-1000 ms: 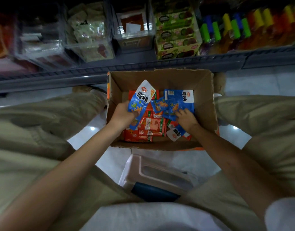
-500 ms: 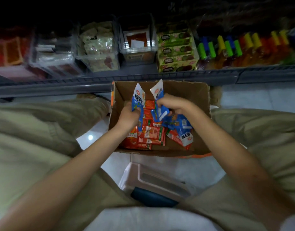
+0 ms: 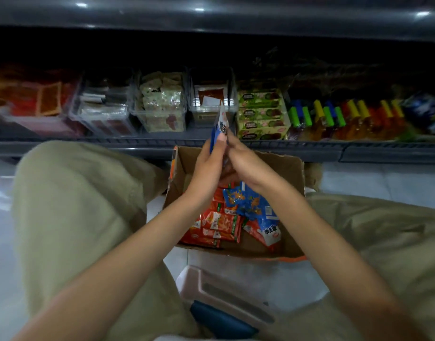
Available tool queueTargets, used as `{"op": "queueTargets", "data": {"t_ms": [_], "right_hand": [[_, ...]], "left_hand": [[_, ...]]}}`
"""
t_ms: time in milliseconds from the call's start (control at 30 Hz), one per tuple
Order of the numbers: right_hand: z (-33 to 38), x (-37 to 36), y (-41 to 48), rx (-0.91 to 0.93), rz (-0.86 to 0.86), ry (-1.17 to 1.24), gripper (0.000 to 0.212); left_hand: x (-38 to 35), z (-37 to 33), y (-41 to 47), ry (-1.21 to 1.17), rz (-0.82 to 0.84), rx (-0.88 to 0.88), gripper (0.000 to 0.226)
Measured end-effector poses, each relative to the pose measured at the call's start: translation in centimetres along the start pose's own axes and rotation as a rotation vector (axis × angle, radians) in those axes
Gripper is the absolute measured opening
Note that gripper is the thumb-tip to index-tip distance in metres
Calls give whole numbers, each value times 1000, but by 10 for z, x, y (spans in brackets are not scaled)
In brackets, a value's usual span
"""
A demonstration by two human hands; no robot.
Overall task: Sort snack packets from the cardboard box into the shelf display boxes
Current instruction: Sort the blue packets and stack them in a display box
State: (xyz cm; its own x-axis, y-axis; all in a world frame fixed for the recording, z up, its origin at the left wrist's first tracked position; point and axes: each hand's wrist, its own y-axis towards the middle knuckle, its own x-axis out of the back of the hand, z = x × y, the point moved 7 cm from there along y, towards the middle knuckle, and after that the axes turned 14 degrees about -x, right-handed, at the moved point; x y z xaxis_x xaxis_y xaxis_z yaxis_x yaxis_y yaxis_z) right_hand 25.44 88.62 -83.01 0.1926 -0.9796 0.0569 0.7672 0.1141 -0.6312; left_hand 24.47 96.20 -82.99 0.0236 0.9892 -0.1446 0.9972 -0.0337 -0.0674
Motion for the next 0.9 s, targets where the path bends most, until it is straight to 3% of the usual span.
{"op": "queueTargets", "data": {"t_ms": [100, 200, 300, 400, 500, 667, 800, 900], "right_hand": [[28, 25, -22, 127, -79, -152, 56], [50, 61, -40, 168, -144, -74, 30], [72, 96, -64, 241, -276, 36, 26], [87, 113, -83, 351, -219, 125, 16], [102, 126, -92, 420, -173, 153, 11], [140, 157, -111, 509, -245, 275, 9], [177, 175, -125, 555, -231, 318, 8], [201, 188, -135, 575, -242, 207, 4]], "left_hand": [[-11, -20, 4, -86, 53, -33, 20], [-24, -45, 4, -203, 115, -63, 17], [-42, -71, -3, -144, 279, -120, 23], [-61, -81, -14, -103, 413, -137, 30], [-70, -89, -9, -113, 419, -151, 32], [-79, -139, 22, 448, 380, -520, 39], [-103, -189, 46, 424, 331, -700, 24], [-126, -221, 65, 461, 296, -847, 35]]}}
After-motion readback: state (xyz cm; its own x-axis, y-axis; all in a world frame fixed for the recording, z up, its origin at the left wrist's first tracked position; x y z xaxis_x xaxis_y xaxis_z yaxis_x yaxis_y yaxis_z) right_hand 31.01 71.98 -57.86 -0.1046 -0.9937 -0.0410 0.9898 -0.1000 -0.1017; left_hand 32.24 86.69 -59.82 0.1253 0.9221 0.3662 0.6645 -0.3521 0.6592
